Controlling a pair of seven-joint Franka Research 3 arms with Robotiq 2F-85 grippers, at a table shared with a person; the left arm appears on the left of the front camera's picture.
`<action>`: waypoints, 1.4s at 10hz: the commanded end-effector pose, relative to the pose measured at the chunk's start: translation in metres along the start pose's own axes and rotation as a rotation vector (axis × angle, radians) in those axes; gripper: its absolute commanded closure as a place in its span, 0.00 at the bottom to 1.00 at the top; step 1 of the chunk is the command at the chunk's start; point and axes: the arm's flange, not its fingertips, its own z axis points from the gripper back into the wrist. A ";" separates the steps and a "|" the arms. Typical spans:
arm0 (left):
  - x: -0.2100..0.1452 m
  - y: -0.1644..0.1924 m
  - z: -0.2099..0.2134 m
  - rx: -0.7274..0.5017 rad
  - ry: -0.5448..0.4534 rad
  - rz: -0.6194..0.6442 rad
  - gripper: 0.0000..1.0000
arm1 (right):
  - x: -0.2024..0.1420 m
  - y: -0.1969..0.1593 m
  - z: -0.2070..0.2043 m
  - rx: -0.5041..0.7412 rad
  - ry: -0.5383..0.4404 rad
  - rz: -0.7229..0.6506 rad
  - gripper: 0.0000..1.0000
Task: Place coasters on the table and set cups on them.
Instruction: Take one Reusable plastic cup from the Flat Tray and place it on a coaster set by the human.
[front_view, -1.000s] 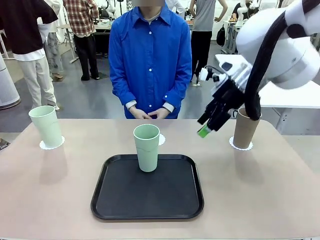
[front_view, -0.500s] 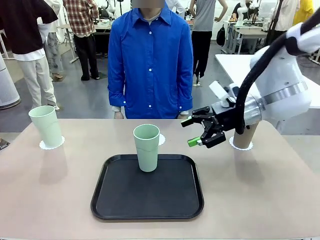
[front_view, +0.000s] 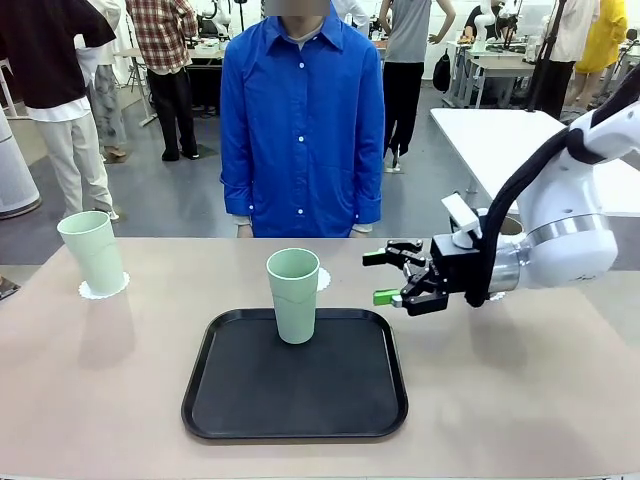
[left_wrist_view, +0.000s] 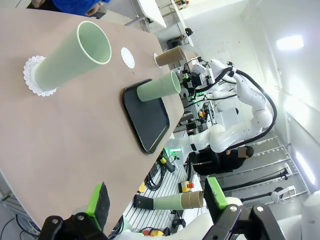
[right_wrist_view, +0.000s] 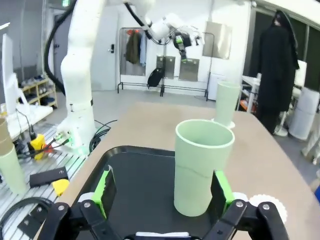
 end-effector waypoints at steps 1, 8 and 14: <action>0.000 -0.002 0.001 0.005 -0.001 0.003 0.00 | 0.000 0.000 -0.016 -0.065 0.039 -0.088 0.00; 0.000 -0.002 0.001 0.005 -0.001 0.003 0.00 | -0.011 -0.003 -0.014 -0.067 0.073 -0.116 0.00; 0.000 -0.002 0.001 0.005 -0.001 0.003 0.00 | -0.034 -0.035 -0.053 -0.126 0.115 -0.083 0.00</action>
